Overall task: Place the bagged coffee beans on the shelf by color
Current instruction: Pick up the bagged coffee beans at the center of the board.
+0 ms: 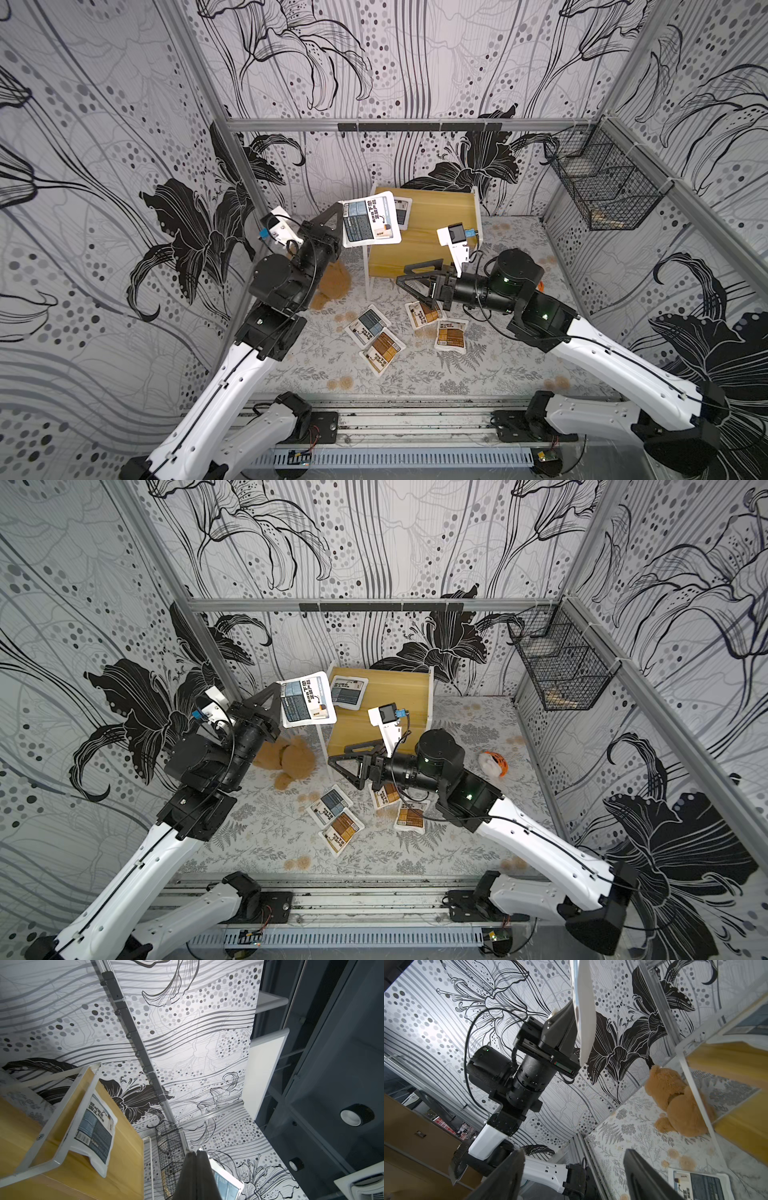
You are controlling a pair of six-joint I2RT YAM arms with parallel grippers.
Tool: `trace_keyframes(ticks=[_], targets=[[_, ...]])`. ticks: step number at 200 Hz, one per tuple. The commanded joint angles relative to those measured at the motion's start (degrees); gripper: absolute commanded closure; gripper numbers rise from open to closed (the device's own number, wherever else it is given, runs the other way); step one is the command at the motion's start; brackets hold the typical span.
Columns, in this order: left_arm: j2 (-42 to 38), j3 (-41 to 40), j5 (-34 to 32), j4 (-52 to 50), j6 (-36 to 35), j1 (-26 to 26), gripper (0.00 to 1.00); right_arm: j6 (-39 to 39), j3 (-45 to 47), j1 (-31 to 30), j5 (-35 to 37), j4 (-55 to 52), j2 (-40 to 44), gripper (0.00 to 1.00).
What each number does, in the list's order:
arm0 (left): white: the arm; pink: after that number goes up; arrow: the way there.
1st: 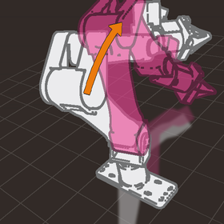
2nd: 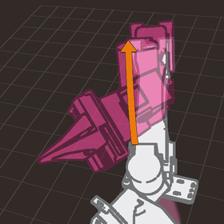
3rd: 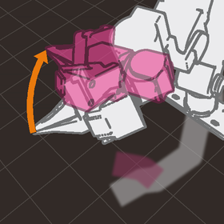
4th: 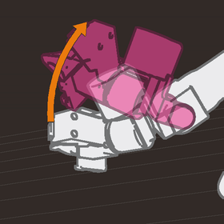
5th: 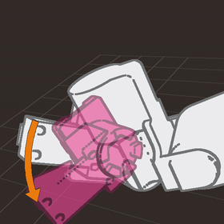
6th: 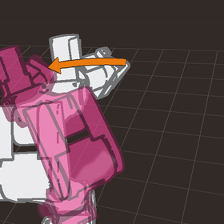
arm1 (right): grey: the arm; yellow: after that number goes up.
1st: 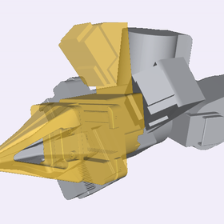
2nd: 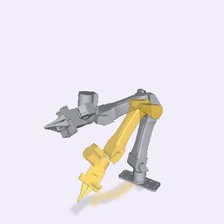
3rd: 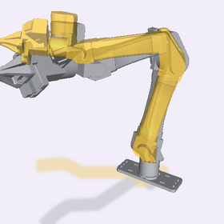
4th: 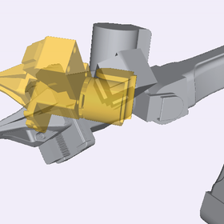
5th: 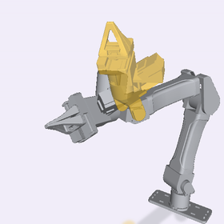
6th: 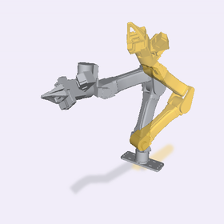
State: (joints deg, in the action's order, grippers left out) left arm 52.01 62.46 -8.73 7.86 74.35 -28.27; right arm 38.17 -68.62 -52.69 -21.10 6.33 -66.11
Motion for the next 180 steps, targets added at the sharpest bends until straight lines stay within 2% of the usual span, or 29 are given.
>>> trace_keyframes(ticks=[1, 34, 80, 138, 156, 180], targets=[[-1.30, -1.61, -6.23, 6.30, 2.91, -1.05, 1.00, -2.20, -2.11, -1.75, 4.09, 11.43, -4.25, 0.20], [-1.97, -2.05, -7.24, 6.38, 3.17, -1.20, 1.00, -4.64, -7.27, -4.00, 7.69, 14.26, -10.52, 0.21], [-2.61, -2.85, -7.88, 6.46, 3.35, -1.26, 1.00, -4.86, -7.15, -4.57, 10.70, 25.06, -13.89, 0.26], [-3.22, -4.31, -7.88, 7.17, 4.31, -1.21, 1.00, -4.53, -8.54, -4.63, 14.71, 30.10, -17.20, 0.33], [-3.40, -4.55, -7.88, 7.39, 4.58, -1.18, 1.00, -3.95, -10.09, -4.63, 14.18, 30.09, -18.72, 0.37], [-3.41, -4.65, -7.88, 7.44, 4.68, -1.22, 1.00, -3.03, -11.26, -4.70, 13.73, 30.30, -20.18, 0.47]])
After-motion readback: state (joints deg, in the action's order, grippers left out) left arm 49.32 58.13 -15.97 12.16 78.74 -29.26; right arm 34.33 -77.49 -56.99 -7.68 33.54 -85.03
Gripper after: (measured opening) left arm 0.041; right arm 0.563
